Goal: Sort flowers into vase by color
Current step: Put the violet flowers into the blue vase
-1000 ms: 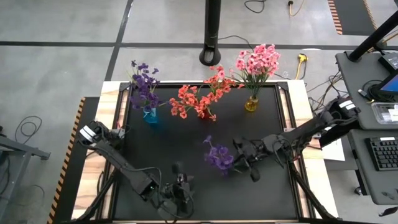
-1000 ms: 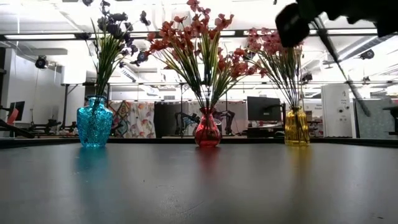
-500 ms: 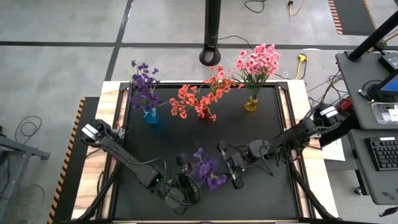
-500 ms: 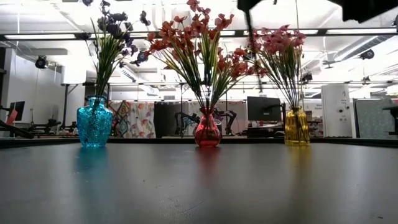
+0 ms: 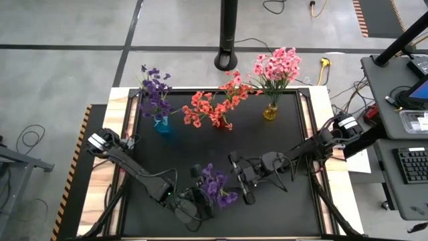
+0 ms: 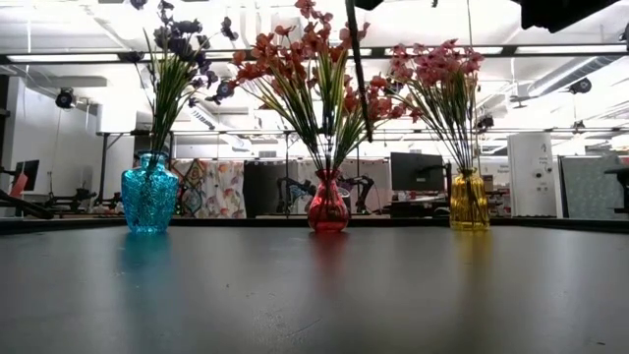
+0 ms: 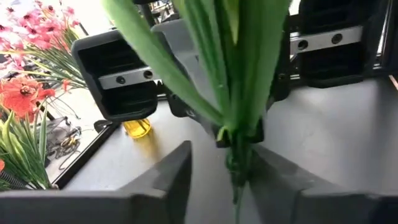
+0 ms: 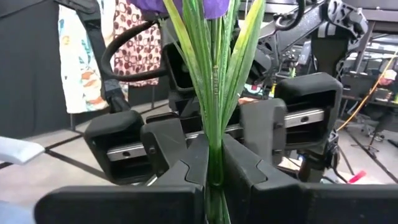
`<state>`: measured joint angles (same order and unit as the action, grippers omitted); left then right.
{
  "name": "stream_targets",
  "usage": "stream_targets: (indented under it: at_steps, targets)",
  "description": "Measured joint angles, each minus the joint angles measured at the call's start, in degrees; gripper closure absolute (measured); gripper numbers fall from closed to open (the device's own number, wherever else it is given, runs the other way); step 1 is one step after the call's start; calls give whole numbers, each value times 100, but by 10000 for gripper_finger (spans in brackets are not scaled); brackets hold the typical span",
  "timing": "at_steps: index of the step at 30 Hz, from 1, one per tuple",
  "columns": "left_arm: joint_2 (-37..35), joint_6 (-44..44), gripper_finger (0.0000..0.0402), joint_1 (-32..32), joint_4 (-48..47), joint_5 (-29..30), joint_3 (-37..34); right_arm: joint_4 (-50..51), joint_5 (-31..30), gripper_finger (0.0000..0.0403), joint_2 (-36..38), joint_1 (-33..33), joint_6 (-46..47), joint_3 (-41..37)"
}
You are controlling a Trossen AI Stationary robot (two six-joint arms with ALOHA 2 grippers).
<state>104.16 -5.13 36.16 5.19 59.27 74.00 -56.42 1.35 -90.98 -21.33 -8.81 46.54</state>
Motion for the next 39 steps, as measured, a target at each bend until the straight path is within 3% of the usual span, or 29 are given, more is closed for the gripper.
stream_targets:
  at_steps: [6,14,17,20,24,31,34,39]
  targets:
    - [-3,-3,386,1,12,-5,2,30,-66,366,84,5,193,-3]
    - [-30,-44,398,-7,-145,99,2,227,-183,253,275,-3,504,-7]
    - [-206,-317,398,79,-899,840,2,667,-547,212,531,-6,453,-7]
    - [-675,-1282,399,195,-2347,1251,1,1347,-1189,182,842,-3,427,-13]
    - [-1417,-3420,400,248,-4899,1405,-2,2195,-1922,155,1181,5,432,-25]
    - [-2409,-7702,401,-49,-8904,1823,-128,2462,-2090,137,1314,139,582,-81]
    - [-2747,-8513,401,-273,-9513,1806,-295,2458,-2091,136,1281,201,586,-83]
    - [-3252,-8489,401,-722,-9518,1400,-684,2450,-2088,142,1218,291,630,-85]
